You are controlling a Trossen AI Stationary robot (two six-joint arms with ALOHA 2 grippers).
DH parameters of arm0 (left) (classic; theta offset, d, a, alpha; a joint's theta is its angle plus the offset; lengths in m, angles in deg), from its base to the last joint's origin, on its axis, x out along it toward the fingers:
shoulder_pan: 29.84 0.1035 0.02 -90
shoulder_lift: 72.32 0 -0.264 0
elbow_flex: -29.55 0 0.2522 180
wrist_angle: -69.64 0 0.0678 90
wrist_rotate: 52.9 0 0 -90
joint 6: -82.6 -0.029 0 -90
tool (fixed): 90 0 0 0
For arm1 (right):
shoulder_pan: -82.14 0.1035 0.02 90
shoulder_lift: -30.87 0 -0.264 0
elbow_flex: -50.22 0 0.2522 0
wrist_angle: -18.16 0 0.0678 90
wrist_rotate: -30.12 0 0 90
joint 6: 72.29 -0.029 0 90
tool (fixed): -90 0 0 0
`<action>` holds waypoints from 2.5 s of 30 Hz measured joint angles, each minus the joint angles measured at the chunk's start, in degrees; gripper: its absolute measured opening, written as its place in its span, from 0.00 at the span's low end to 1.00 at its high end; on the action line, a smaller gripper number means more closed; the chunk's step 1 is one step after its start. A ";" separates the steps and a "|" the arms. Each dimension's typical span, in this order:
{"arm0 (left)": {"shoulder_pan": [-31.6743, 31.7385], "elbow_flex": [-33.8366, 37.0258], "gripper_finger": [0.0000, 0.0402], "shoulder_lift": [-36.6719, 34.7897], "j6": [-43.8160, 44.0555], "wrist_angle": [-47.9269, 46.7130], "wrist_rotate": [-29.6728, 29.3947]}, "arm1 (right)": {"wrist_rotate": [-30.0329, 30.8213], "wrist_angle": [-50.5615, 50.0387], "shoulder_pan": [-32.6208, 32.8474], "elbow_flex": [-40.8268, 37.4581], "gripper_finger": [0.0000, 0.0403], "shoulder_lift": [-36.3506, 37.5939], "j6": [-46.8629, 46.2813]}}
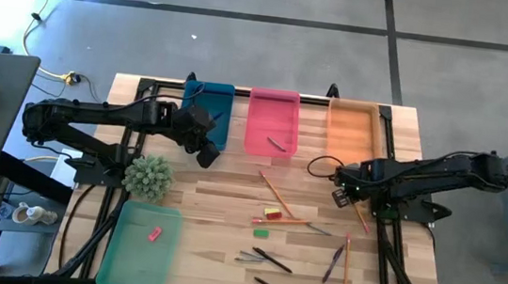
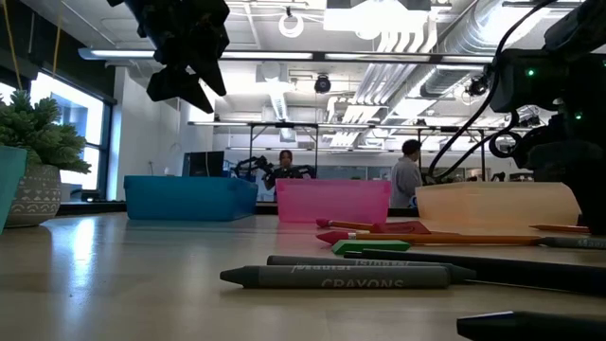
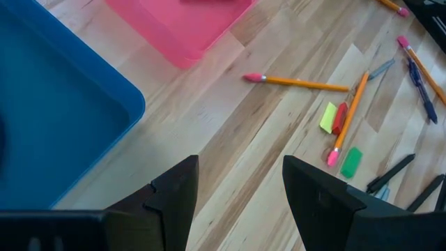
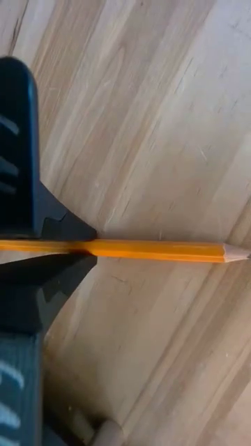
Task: Sort crayons/erasers/pens/pencils in bins
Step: Put the orange pencil into the orange bin
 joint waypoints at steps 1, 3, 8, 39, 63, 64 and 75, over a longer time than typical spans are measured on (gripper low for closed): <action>0.00 0.00 0.49 0.00 -0.23 -0.01 0.08 | -0.08 -0.13 0.00 0.20 0.01 -0.04 0.00; 0.01 0.00 0.49 0.00 -0.90 -0.19 0.47 | -0.18 -0.20 0.17 0.76 0.01 -0.18 0.05; 0.04 0.00 0.49 0.00 -3.42 -0.87 0.79 | -3.21 3.82 0.25 1.55 0.01 -0.13 0.43; 11.30 -11.09 0.49 -0.07 -31.80 -10.27 -0.93 | 10.09 18.56 2.43 10.57 0.01 -0.02 -3.45; 19.64 -11.10 0.49 0.17 -35.49 13.38 -8.82 | 22.23 17.17 -19.18 27.10 0.01 -0.02 15.20; 19.85 -11.10 0.49 0.17 -35.74 13.92 -9.34 | 22.23 16.40 -20.83 28.20 0.01 -0.02 16.95; 22.13 -11.08 0.49 0.17 -36.23 14.19 -15.32 | 21.77 11.52 -37.67 33.03 0.01 -0.27 34.05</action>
